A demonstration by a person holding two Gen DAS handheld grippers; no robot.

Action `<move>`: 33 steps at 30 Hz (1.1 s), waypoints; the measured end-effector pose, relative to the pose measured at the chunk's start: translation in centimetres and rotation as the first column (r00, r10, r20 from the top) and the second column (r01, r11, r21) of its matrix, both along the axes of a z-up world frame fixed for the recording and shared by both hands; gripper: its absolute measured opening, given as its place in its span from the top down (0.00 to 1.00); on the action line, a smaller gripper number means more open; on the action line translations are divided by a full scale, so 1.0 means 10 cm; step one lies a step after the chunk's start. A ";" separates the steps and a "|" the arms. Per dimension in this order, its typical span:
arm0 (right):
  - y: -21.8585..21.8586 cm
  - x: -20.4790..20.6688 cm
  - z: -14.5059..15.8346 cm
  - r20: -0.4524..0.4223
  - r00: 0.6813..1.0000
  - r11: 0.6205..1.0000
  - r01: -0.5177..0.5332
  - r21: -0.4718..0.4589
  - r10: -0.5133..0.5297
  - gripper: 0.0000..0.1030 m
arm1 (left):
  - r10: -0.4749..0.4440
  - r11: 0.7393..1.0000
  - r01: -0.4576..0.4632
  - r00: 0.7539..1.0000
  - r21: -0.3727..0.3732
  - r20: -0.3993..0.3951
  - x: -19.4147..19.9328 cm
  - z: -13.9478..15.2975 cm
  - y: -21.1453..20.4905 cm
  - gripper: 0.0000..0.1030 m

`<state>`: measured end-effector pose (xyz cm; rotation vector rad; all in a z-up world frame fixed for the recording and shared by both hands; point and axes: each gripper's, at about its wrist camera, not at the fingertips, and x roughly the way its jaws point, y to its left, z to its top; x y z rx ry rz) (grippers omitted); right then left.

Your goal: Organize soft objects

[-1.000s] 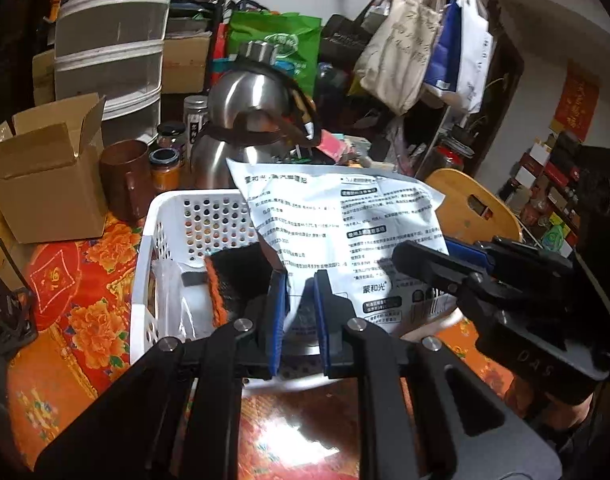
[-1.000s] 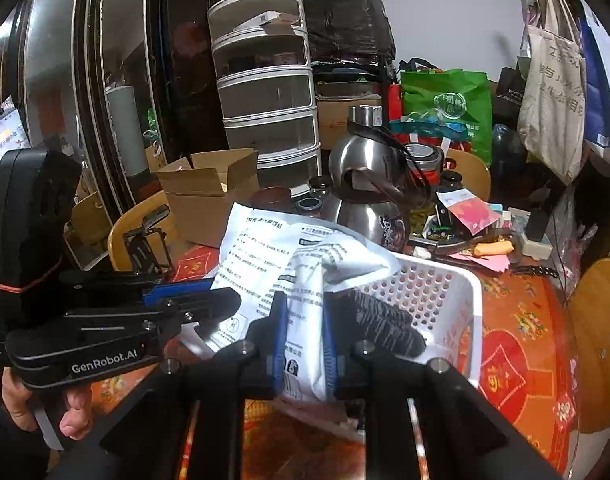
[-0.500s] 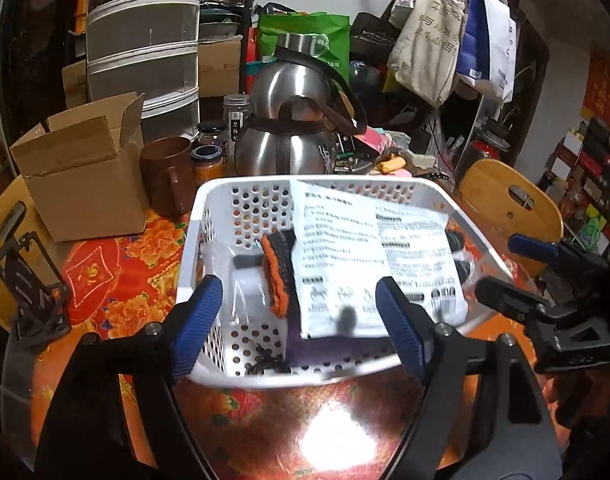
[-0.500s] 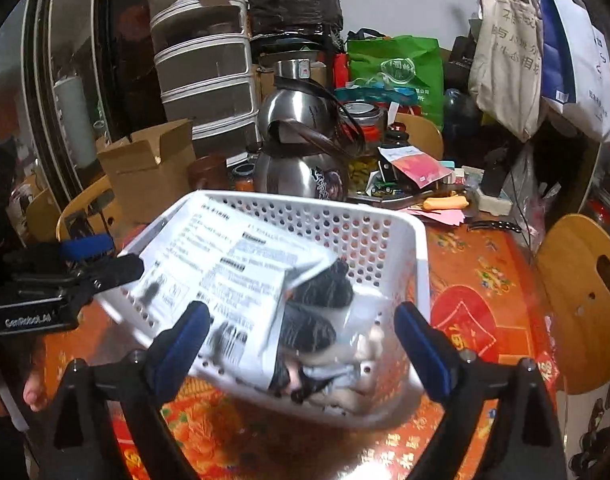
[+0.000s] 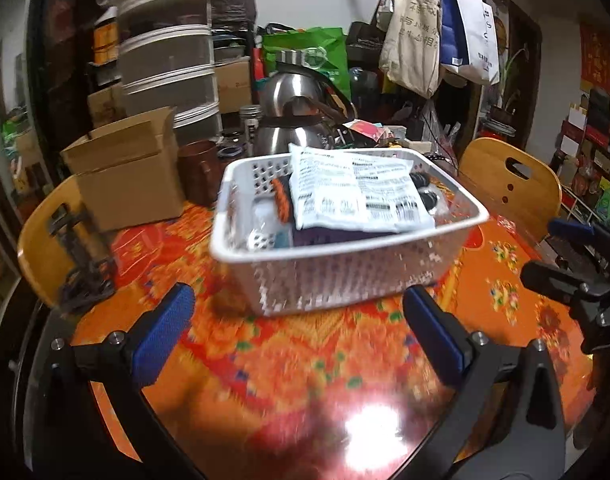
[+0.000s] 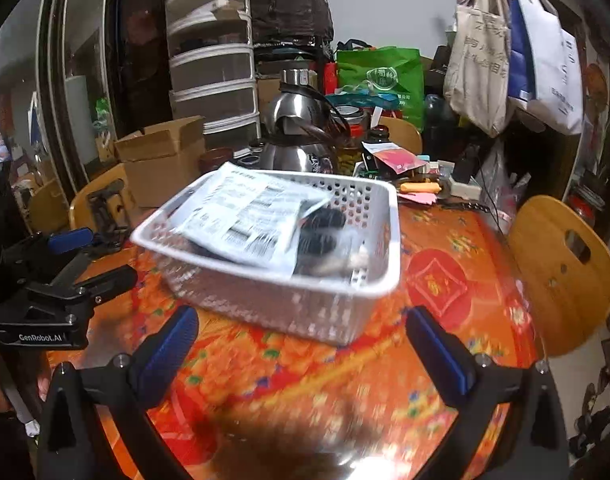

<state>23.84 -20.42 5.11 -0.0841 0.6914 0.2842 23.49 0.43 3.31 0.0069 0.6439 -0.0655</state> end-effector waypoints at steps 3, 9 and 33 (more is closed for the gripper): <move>-0.02 -0.34 -0.02 -0.005 0.999 0.999 0.044 -0.007 -0.044 0.00 | 0.018 1.000 -0.018 1.000 -0.014 -0.007 -0.35 0.07 0.05 0.00; 0.01 -0.93 0.06 0.016 0.995 0.994 0.102 0.024 -0.103 0.00 | 0.078 0.997 -0.078 0.997 0.005 0.001 -1.00 0.24 0.13 0.00; 0.13 -1.11 0.07 -0.017 0.998 0.998 0.061 0.000 -0.061 0.00 | 0.059 0.998 -0.059 0.998 -0.005 -0.003 -1.32 0.35 -0.07 0.00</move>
